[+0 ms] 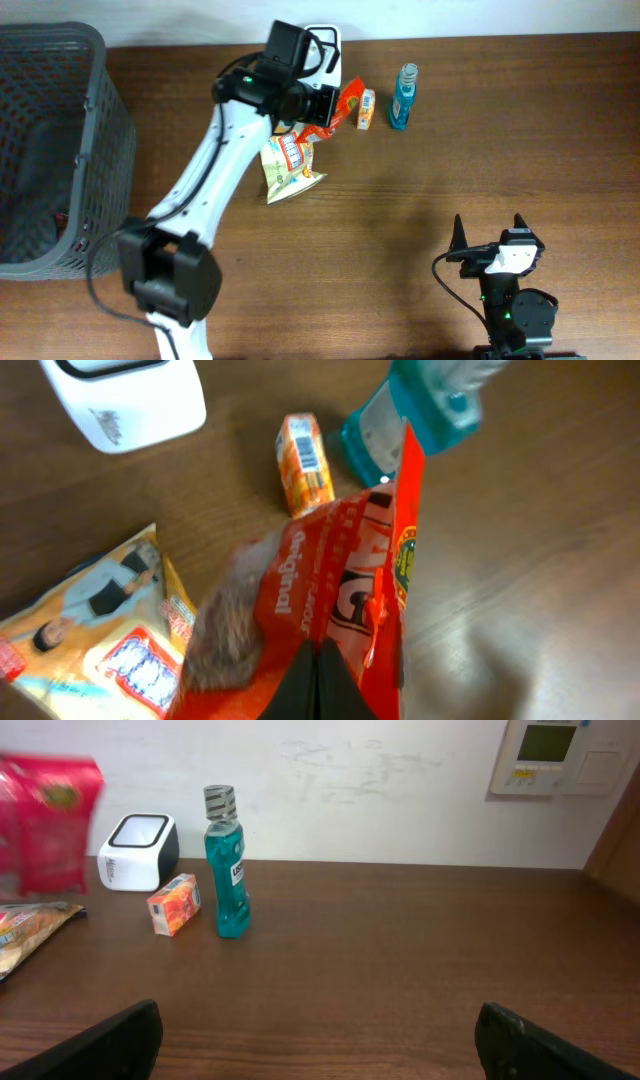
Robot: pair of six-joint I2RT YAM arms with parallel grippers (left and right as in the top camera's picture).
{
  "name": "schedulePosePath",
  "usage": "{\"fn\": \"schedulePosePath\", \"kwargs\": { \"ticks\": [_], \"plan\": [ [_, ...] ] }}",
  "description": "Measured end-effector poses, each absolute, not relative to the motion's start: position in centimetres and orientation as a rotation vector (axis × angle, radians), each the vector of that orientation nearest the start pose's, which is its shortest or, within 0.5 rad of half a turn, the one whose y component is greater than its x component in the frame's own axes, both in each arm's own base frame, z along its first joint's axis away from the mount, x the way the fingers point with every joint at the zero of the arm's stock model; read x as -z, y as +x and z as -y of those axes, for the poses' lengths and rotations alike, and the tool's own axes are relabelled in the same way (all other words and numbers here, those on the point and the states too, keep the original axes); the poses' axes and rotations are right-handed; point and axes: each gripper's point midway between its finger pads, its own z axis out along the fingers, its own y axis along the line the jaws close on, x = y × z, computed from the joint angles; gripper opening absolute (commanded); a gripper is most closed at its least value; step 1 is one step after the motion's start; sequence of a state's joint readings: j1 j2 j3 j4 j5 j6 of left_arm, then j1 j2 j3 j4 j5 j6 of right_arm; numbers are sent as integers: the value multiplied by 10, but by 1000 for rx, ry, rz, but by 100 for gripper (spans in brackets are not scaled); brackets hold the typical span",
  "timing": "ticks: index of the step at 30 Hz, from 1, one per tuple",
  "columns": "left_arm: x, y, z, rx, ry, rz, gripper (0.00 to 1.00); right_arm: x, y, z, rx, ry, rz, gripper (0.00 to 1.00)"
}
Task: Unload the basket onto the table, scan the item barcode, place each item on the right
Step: 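Release the red bag on the table beside the yellow bag, then move the left gripper back down into the basket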
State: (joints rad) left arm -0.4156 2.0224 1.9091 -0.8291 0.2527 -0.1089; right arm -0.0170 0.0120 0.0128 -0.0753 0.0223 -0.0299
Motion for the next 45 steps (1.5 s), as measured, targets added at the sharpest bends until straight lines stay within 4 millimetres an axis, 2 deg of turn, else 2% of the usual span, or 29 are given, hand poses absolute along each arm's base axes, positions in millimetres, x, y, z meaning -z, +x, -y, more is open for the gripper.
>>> {"fn": "schedulePosePath", "kwargs": {
  "ticks": [3, 4, 5, 7, 8, 9, 12, 16, 20, 22, 25, 26, 27, 28, 29, 30, 31, 33, 34, 35, 37, 39, 42, 45],
  "plan": [
    [-163, 472, 255, 509, 493, -2535, 0, -159, 246, 8, 54, 7, -1646, 98],
    [-153, 476, 256, 502, 492, -2545, 2, -159, 246, 8, 54, 7, -1646, 98],
    [-145, 478, 256, 496, 491, -2554, 8, -159, 246, 8, 55, 6, -1646, 99],
    [-133, 482, 254, 469, 479, -2572, 50, -158, 246, 8, 54, 7, -1646, 98],
    [-127, 483, 253, 451, 481, -2581, 67, -159, 246, 8, 54, 7, -1646, 98],
    [-122, 484, 252, 437, 475, -2590, 79, -159, 246, 8, 54, 7, -1646, 98],
    [-116, 486, 250, 417, 465, -2602, 86, -159, 246, 8, 55, 6, -1646, 99],
    [-119, 483, 253, 447, 476, -2604, 87, -159, 246, 8, 54, 7, -1646, 98],
    [-142, 481, 263, 530, 498, -2573, 88, -159, 246, 8, 54, 7, -1646, 98],
    [-170, 479, 264, 560, 502, -2531, 89, -159, 246, 8, 54, 7, -1646, 98],
    [-234, 474, 251, 578, 479, -2429, 90, -159, 246, 8, 55, 6, -1646, 98],
    [-260, 472, 240, 574, 457, -2387, 91, -159, 246, 8, 54, 6, -1646, 98],
    [-286, 470, 222, 556, 421, -2344, 100, -159, 246, 8, 54, 7, -1646, 98],
    [-299, 468, 213, 545, 402, -2322, 99, -159, 246, 8, 54, 7, -1646, 99],
    [-347, 462, 168, 475, 308, -2240, 99, -159, 246, 8, 54, 7, -1646, 98],
    [-368, 457, 140, 432, 241, -2207, 99, -159, 246, 8, 55, 6, -1646, 99],
    [-389, 448, 100, 363, 150, -2177, 100, -159, 246, 8, 55, 6, -1646, 98],
    [-413, 432, 36, 258, -1, -2136, 99, -159, 246, 8, 55, 6, -1646, 98],
    [-419, 426, 15, 217, -57, -2123, 99, -159, 246, 8, 54, 7, -1646, 98],
    [-427, 415, -30, 141, -170, -2103, 99, -159, 246, 8, 55, 6, -1646, 98],
    [-427, 401, -77, 62, -300, -2099, 99, -159, 246, 8, 55, 6, -1646, 98],
    [-418, 387, -114, 2, -416, -2121, 99, -159, 246, 8, 55, 6, -1646, 98],
    [-396, 365, -167, -68, -596, -2167, 99, -159, 246, 8, 54, 7, -1646, 99],
    [-362, 347, -206, -95, -756, -2243, 99, -159, 246, 8, 54, 7, -1646, 99]
  ]
}}
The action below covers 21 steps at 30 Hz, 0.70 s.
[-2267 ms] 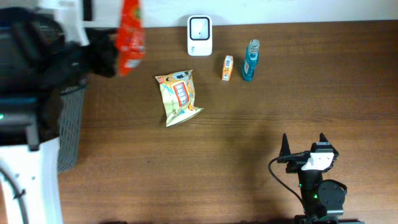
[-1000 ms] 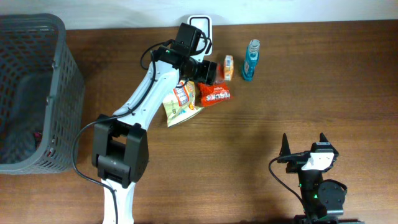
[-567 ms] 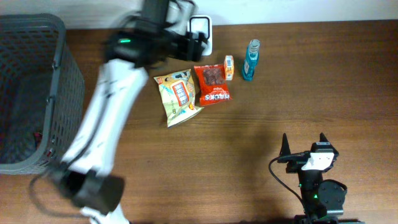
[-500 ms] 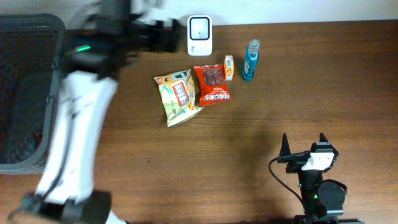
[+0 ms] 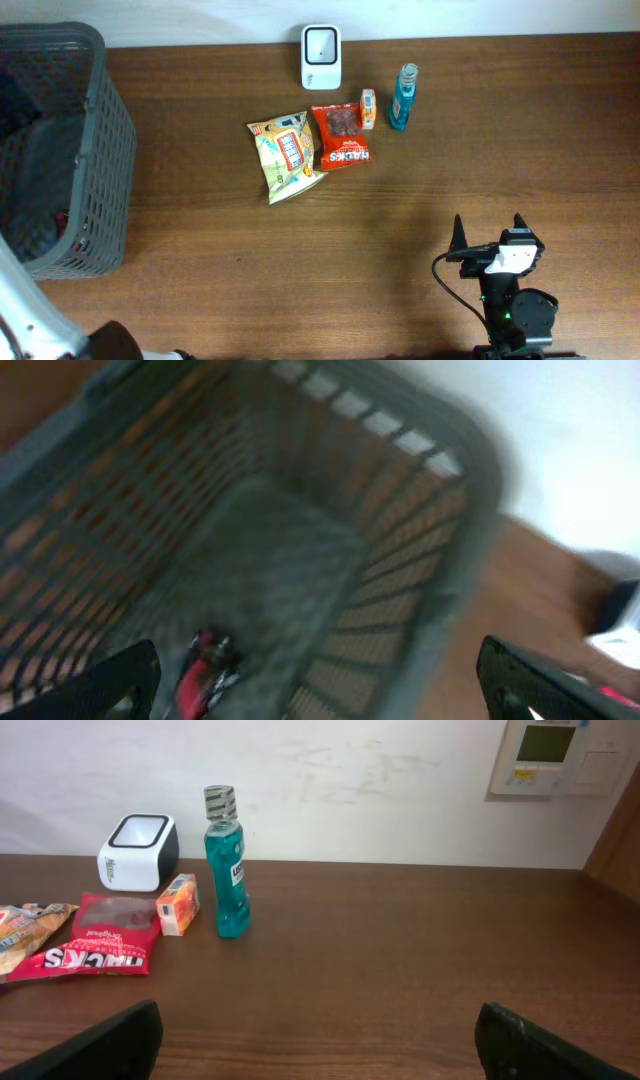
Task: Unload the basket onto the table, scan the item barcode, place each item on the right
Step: 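Move the left gripper back down into the basket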
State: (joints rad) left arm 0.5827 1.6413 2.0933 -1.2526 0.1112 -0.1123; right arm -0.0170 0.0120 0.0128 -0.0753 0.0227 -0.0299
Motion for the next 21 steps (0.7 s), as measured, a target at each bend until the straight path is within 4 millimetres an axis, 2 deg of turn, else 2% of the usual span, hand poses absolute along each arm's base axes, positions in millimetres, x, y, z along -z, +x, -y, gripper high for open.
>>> {"fn": "schedulePosePath", "kwargs": {
  "ticks": [4, 11, 13, 16, 21],
  "plan": [
    [-305, 331, -229, -65, -920, -2400, 99, -159, 246, 8, 55, 6, -1646, 98],
    [-221, 330, -246, -34, -1056, -2604, 100, -159, 246, 8, 54, 7, -1646, 98],
    [-202, 328, -253, -66, -1088, -2653, 96, -159, 246, 8, 54, 7, -1646, 98],
    [-179, 316, -261, -146, -1136, -2745, 85, -159, 246, 8, 54, 7, -1646, 99],
    [-143, 298, -263, -202, -1201, -2907, 87, -159, 246, 8, 55, 6, -1646, 98]
  ]
}}
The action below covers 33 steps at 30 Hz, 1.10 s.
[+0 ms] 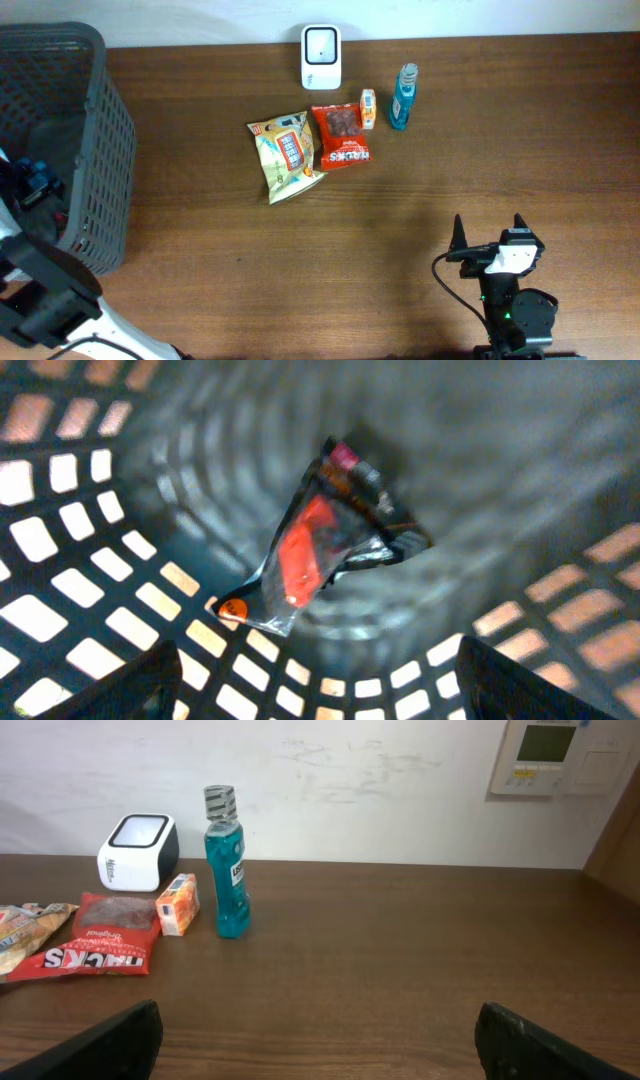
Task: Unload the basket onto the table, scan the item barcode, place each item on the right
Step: 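Move the left gripper back down into the basket, then grasp the small dark red snack bag in the basket with left gripper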
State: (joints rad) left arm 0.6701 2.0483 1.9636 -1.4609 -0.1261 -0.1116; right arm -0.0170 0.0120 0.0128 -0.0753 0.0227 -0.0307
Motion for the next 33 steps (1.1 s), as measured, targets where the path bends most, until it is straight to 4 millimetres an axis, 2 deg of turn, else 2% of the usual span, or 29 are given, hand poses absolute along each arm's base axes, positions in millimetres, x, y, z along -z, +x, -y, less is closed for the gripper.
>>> {"fn": "schedulePosePath", "kwargs": {
  "ticks": [8, 16, 24, 29, 30, 32, 33],
  "plan": [
    [-97, 275, -252, -170, -1198, -3126, 84, -159, 246, 8, 54, 7, -1646, 99],
    [-90, 265, -246, -155, -1200, -3178, 84, -159, 246, 8, 55, 6, -1646, 99],
    [-62, 255, -239, -148, -1207, -3217, 84, -159, 246, 8, 54, 7, -1646, 98],
    [-54, 268, -252, -207, -1185, -3148, 75, -159, 246, 8, 54, 7, -1646, 98],
    [-54, 269, -254, -213, -1183, -3138, 71, -159, 246, 8, 55, 6, -1646, 98],
    [-53, 273, -259, -234, -1172, -3117, 54, -159, 246, 8, 54, 7, -1646, 98],
    [-53, 275, -260, -238, -1165, -3109, 54, -159, 246, 8, 54, 7, -1646, 99]
  ]
}}
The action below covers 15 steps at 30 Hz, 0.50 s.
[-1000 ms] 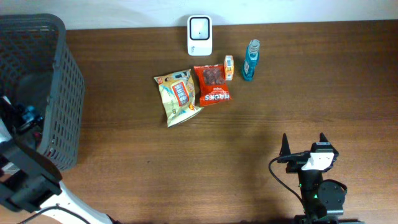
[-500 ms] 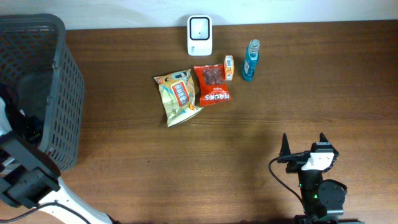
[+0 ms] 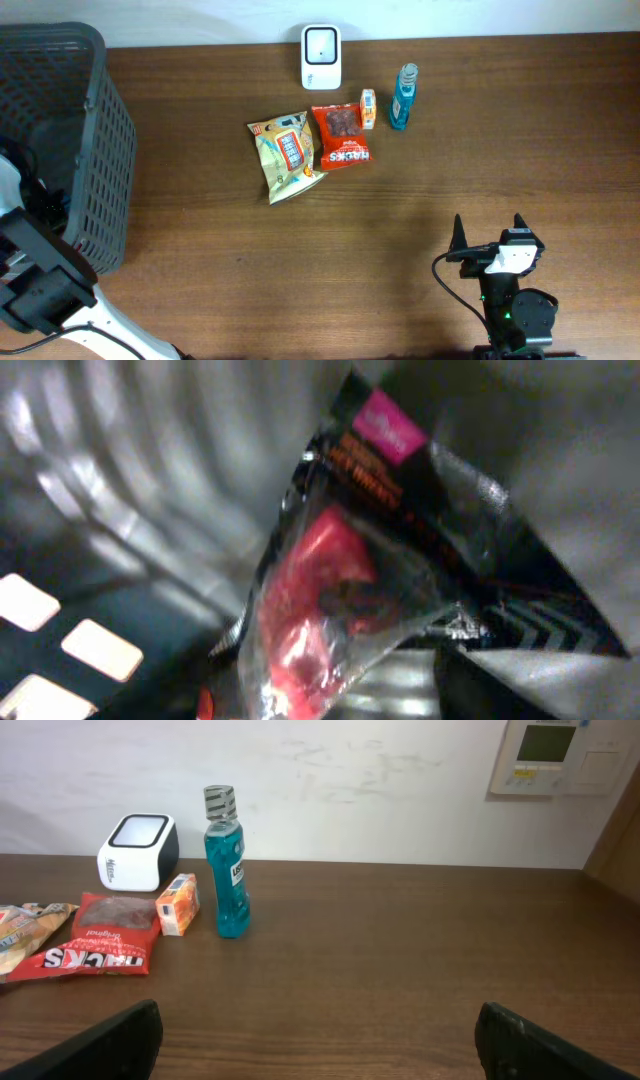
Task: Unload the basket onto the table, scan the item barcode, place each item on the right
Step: 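Grasp the small dark red snack bag in the basket with left gripper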
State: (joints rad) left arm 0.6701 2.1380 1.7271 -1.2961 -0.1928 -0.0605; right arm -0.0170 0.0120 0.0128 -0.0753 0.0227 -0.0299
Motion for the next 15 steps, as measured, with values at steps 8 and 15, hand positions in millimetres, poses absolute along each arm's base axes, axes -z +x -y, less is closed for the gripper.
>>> {"fn": "schedulePosePath", "kwargs": {
  "ticks": [8, 15],
  "plan": [
    [-37, 278, -262, -251, -1148, -3090, 70, -159, 246, 8, 54, 7, -1646, 98],
    [-32, 274, -259, -243, -1140, -3089, 40, -159, 246, 8, 54, 7, -1646, 98]
  ]
}}
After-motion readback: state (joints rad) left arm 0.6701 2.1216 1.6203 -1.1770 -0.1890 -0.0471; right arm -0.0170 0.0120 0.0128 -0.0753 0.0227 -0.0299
